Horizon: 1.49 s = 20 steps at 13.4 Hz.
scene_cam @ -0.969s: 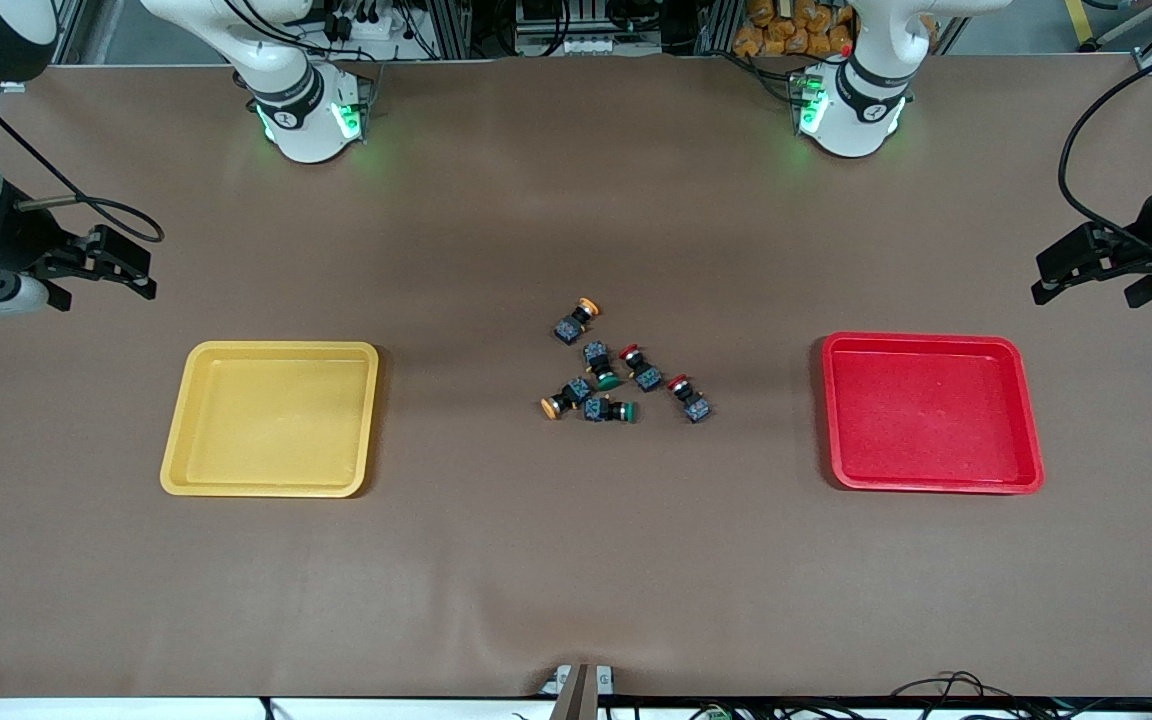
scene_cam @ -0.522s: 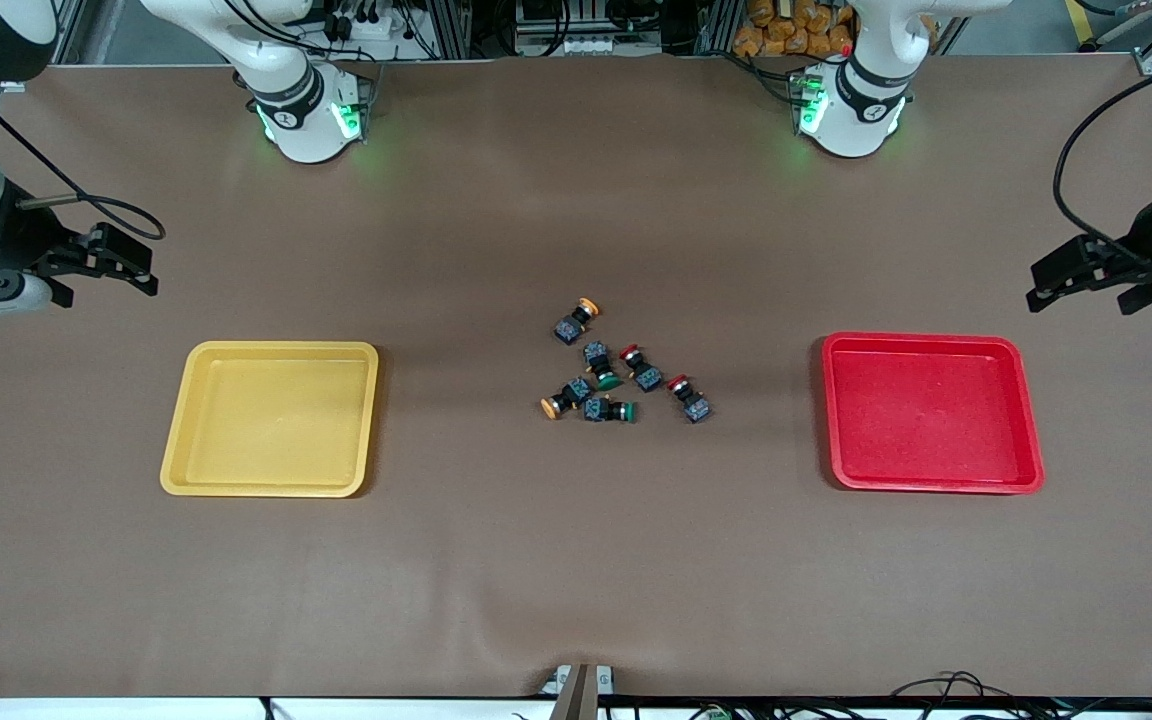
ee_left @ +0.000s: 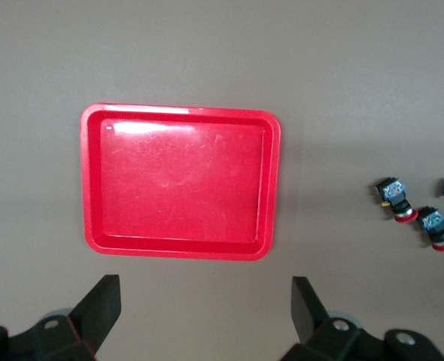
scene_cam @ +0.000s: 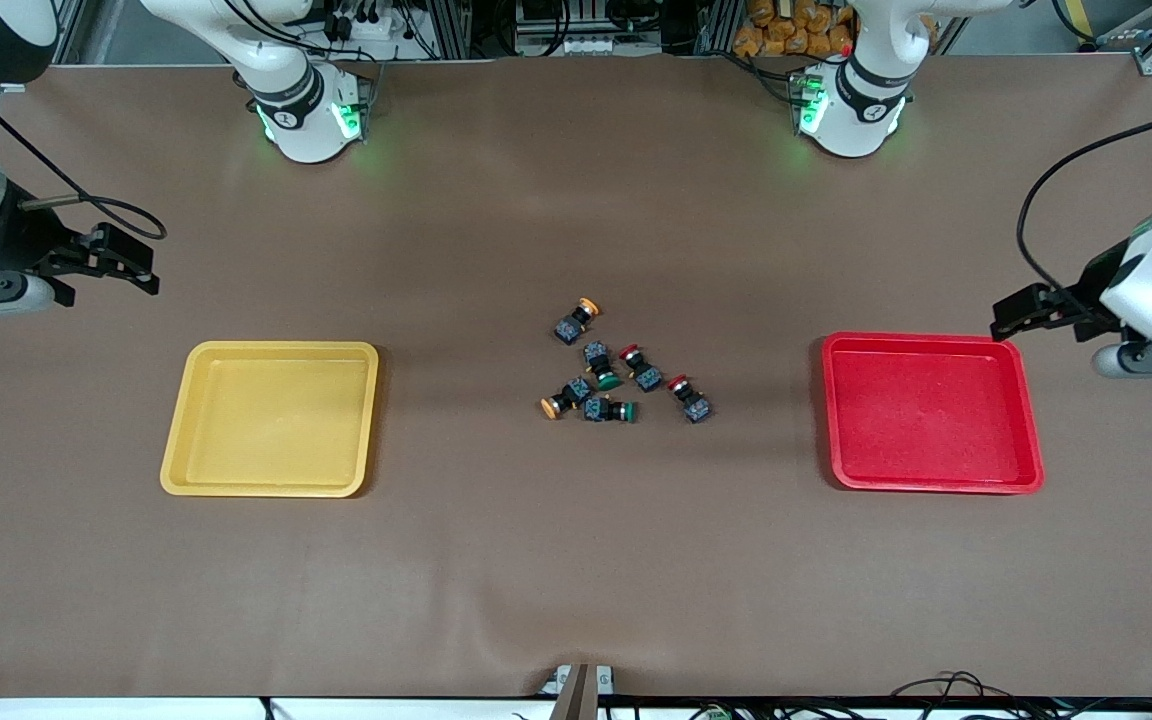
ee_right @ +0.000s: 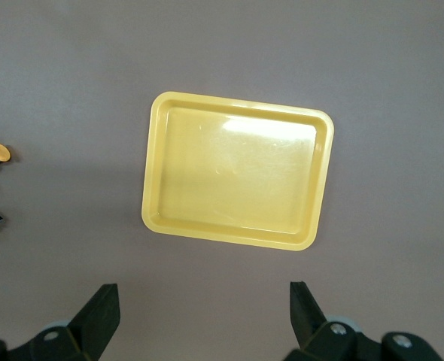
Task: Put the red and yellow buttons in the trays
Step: 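Reach the left gripper toward a red-capped button in the pile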
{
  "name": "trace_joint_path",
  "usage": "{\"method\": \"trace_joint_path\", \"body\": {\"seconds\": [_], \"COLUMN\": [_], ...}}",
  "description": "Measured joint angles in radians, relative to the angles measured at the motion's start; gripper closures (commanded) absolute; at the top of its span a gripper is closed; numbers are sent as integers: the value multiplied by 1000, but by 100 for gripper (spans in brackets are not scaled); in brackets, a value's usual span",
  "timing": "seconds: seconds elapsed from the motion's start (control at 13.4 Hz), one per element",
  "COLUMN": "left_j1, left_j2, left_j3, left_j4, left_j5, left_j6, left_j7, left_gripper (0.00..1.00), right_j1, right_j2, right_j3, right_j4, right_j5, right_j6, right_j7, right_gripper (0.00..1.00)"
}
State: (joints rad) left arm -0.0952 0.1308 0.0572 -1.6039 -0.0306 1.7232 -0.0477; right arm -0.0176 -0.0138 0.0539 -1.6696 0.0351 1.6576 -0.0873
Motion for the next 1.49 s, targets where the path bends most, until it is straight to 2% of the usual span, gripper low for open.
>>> {"method": "trace_joint_path", "body": {"seconds": [0.3,0.6,1.12,1.49], "left_j1": [-7,-20,-232,-300], "left_j2": [11,56,254,380], "left_j3": [-16,-80,-95,-95], "left_j4": [-59,-75,-88,-86], "left_j5": [0,0,107,111], "left_j6": [64,117,233,338], "left_j7": [-59,-240,-663,-826], "left_gripper": [0,0,0,0], "right_j1": [0,0,1,7], "right_j2": [1,1,7,57], "right_j3": [0,-1,-1,0], "right_j4": [0,0,0,-2], "right_j5": [0,0,0,0], "right_j6": [0,-1,-9,-11], "right_j7": [0,0,0,0], "right_gripper": [0,0,0,0]}}
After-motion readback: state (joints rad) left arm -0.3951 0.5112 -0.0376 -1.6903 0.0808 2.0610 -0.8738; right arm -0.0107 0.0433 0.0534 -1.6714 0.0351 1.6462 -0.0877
